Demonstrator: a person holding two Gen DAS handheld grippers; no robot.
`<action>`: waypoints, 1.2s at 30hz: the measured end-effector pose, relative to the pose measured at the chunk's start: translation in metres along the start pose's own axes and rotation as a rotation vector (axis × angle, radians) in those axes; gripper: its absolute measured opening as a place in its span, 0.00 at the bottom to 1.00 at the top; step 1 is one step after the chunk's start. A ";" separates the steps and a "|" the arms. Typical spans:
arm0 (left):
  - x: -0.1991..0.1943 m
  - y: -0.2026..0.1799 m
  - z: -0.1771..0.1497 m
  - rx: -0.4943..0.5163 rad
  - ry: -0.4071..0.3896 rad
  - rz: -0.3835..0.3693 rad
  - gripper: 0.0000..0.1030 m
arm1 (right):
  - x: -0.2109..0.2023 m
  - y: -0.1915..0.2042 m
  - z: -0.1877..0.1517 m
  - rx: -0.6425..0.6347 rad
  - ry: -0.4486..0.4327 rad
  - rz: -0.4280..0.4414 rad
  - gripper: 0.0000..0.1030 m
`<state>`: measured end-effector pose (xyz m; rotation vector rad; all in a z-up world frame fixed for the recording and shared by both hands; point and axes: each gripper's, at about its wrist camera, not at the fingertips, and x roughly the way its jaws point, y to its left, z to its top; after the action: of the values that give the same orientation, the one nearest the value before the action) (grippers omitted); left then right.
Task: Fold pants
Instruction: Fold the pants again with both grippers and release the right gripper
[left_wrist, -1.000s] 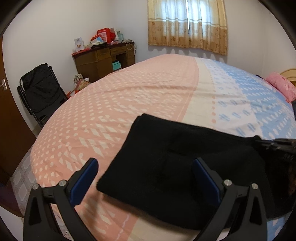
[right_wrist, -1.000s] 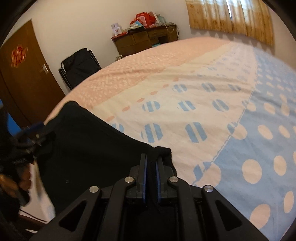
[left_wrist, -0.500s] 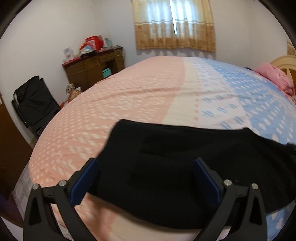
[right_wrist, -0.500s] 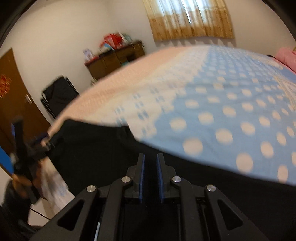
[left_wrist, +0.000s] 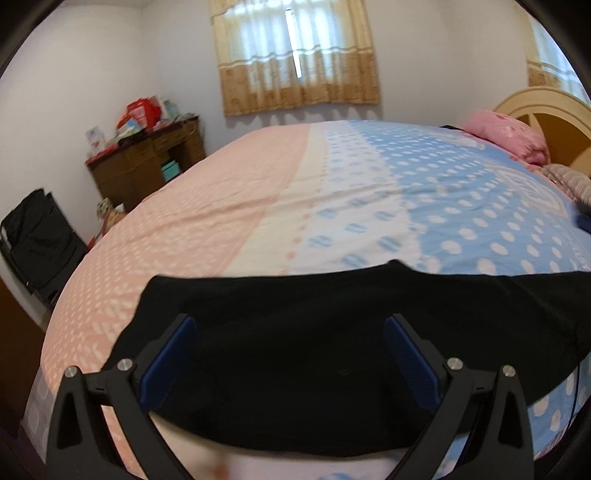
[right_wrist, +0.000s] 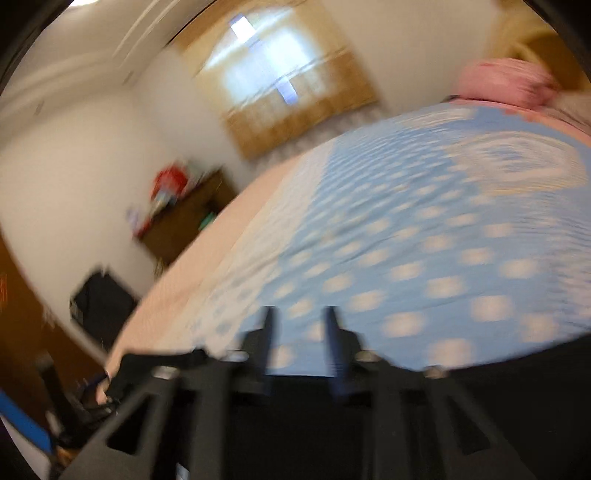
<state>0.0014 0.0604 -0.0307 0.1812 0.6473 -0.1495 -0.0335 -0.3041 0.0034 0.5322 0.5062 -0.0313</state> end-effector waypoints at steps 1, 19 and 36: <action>0.001 -0.005 0.001 0.007 0.001 -0.007 1.00 | -0.024 -0.021 0.004 0.033 -0.032 -0.033 0.59; 0.009 -0.051 0.009 -0.029 0.108 -0.048 1.00 | -0.153 -0.245 -0.021 0.142 0.167 -0.517 0.60; 0.001 -0.033 0.005 -0.028 0.058 0.004 1.00 | -0.152 -0.217 -0.021 0.142 0.181 -0.445 0.13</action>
<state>-0.0013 0.0267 -0.0314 0.1602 0.7067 -0.1314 -0.2108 -0.4961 -0.0447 0.5547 0.7967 -0.4497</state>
